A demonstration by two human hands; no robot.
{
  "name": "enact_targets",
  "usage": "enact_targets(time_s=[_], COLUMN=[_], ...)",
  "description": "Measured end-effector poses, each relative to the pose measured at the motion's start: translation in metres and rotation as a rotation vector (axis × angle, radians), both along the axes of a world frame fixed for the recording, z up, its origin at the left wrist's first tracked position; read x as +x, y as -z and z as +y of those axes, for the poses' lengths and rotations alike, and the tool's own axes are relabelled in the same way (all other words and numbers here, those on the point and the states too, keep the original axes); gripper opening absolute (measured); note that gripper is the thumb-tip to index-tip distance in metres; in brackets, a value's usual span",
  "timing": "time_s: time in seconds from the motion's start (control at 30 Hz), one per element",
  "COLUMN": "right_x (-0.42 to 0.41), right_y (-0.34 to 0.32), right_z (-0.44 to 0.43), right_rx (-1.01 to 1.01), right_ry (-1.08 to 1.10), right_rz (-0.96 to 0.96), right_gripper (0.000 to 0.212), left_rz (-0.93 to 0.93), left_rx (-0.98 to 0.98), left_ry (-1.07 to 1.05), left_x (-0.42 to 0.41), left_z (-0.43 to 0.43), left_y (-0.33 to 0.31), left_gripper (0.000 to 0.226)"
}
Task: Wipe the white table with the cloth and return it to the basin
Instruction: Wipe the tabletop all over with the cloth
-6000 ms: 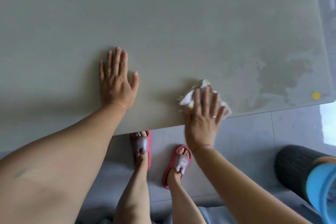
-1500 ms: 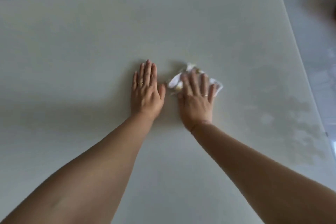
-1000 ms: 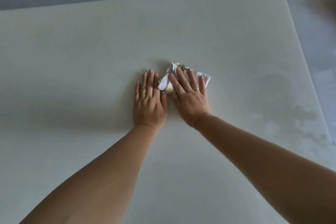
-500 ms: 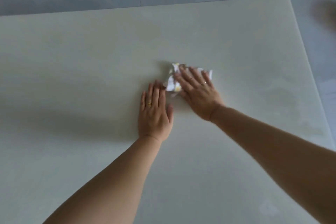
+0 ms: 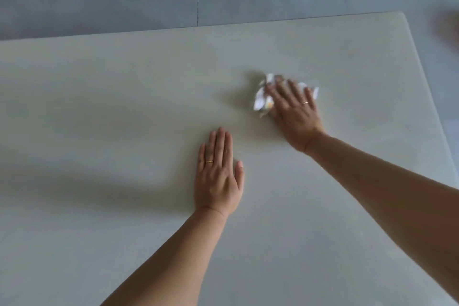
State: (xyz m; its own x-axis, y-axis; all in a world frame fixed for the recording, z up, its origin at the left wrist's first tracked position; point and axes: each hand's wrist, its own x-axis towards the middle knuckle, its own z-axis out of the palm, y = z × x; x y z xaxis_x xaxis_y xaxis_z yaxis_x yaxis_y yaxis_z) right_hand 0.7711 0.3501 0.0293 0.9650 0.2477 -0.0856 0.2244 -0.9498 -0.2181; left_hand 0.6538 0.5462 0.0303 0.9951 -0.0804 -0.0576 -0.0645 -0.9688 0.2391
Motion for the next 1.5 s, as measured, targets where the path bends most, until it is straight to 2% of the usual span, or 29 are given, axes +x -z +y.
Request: enact_targets(time_s=[0.07, 0.13, 0.17, 0.23, 0.3, 0.37, 0.47, 0.53, 0.57, 0.6, 0.67, 0.73, 0.77, 0.8, 0.87, 0.93, 0.97, 1.0, 1.07, 1.13, 1.17, 1.2, 1.27, 1.33, 1.37, 1.4, 1.43, 1.5], right_x=[0.014, 0.012, 0.004, -0.015, -0.014, 0.008, 0.041, 0.047, 0.045, 0.041, 0.034, 0.039, 0.048, 0.059, 0.082, 0.093, 0.091, 0.084, 0.063, 0.063, 0.074, 0.087, 0.114, 0.126, 0.127, 0.125, 0.121, 0.116], right_y=[0.001, -0.001, -0.001, -0.001, -0.004, -0.002, -0.002, 0.000, -0.001, -0.001, 0.001, -0.001, 0.000, 0.001, 0.003, 0.003, 0.003, 0.003, 0.003, 0.001, 0.000, 0.001, 0.003, 0.005, 0.005, 0.004, 0.004, 0.002], right_z=[-0.003, 0.031, 0.050, 0.073, 0.057, 0.024, -0.005, 0.021, 0.038, 0.053, 0.061, 0.036, 0.018, 0.003, -0.013, 0.010, 0.030, 0.051, 0.076, 0.059, 0.042, 0.025, 0.000, 0.014, 0.034, 0.055, 0.072, 0.083], right_rx=[0.044, 0.043, 0.049, 0.059, 0.028, -0.018, 0.028, 0.072, 0.089, 0.107, 0.076, 0.012, -0.006, -0.014, 0.022, 0.060, 0.067, 0.071, 0.059, 0.029, 0.012, -0.009, 0.006, 0.049, 0.062, 0.074, 0.080, 0.048], right_ry=[0.319, 0.483, 0.438, 0.123, -0.175, -0.204, 0.213, 0.461, 0.511, 0.484, 0.248, -0.011, -0.065, -0.040, 0.208, 0.467, 0.509, 0.457, 0.165, -0.098, -0.148, -0.117, 0.136, 0.432, 0.509, 0.501, 0.405, 0.092], right_rz=[0.038, 0.048, 0.055, 0.067, 0.053, 0.016, 0.044, 0.051, 0.060, 0.065, 0.050, 0.014, 0.003, -0.002, 0.026, 0.049, 0.054, 0.050, 0.061, 0.050, 0.023, 0.002, 0.011, 0.044, 0.051, 0.065, 0.065, 0.068], right_gripper=[0.051, 0.050, 0.051, 0.052, 0.052, 0.052, 0.052, 0.049, 0.049, 0.049, 0.050, 0.051, 0.051, 0.051, 0.050, 0.050, 0.050, 0.051, 0.052, 0.052, 0.053, 0.053, 0.053, 0.052, 0.053, 0.054, 0.054, 0.054], left_rz=[-0.003, -0.002, 0.006, 0.023, 0.014, -0.032, -0.152, -0.157, -0.129, -0.090, -0.039, -0.046, -0.054, -0.054, -0.049, -0.035, -0.026, -0.021, -0.014, -0.004, 0.000, 0.001, 0.002, 0.001, 0.001, 0.001, 0.000, 0.003], left_rx=[-0.010, -0.007, -0.006, 0.000, -0.010, -0.040, -0.051, -0.039, -0.028, -0.008, 0.033, 0.036, 0.032, 0.029, 0.023, 0.025, 0.028, 0.033, 0.045, 0.038, 0.030, 0.025, 0.022, 0.022, 0.022, 0.020, 0.020, 0.018], left_ry=[-0.004, -0.014, -0.020, -0.025, -0.020, -0.006, 0.028, 0.026, 0.020, 0.010, -0.029, -0.044, -0.041, -0.039, -0.044, -0.049, -0.049, -0.049, -0.051, -0.052, -0.049, -0.047, -0.046, -0.055, -0.055, -0.055, -0.057, -0.061], left_x=[0.000, 0.001, 0.000, 0.001, 0.003, 0.010, 0.041, 0.073, 0.089, 0.101, 0.114, 0.115, 0.114, 0.113, 0.113, 0.114, 0.114, 0.113, 0.113, 0.114, 0.114, 0.115, 0.115, 0.116, 0.116, 0.116, 0.115, 0.116], left_z=[0.000, 0.000, -0.001, -0.003, -0.002, 0.001, 0.003, 0.001, 0.000, 0.000, 0.003, 0.005, 0.005, 0.004, 0.002, 0.002, 0.002, 0.002, 0.002, 0.001, 0.001, 0.001, 0.001, 0.001, 0.001, 0.001, 0.000, 0.000], left_y=[0.000, 0.001, 0.000, -0.003, -0.005, -0.009, -0.014, -0.014, -0.012, -0.008, 0.005, 0.013, 0.014, 0.014, 0.012, 0.010, 0.010, 0.009, 0.007, 0.006, 0.006, 0.006, 0.006, 0.007, 0.007, 0.007, 0.007, 0.006], left_gripper=[0.060, 0.060, 0.060, 0.061, 0.060, 0.056, 0.046, 0.055, 0.059, 0.062, 0.064, 0.063, 0.063, 0.064, 0.066, 0.068, 0.068, 0.069, 0.070, 0.069, 0.069, 0.068, 0.068, 0.068, 0.068, 0.068, 0.067, 0.067])
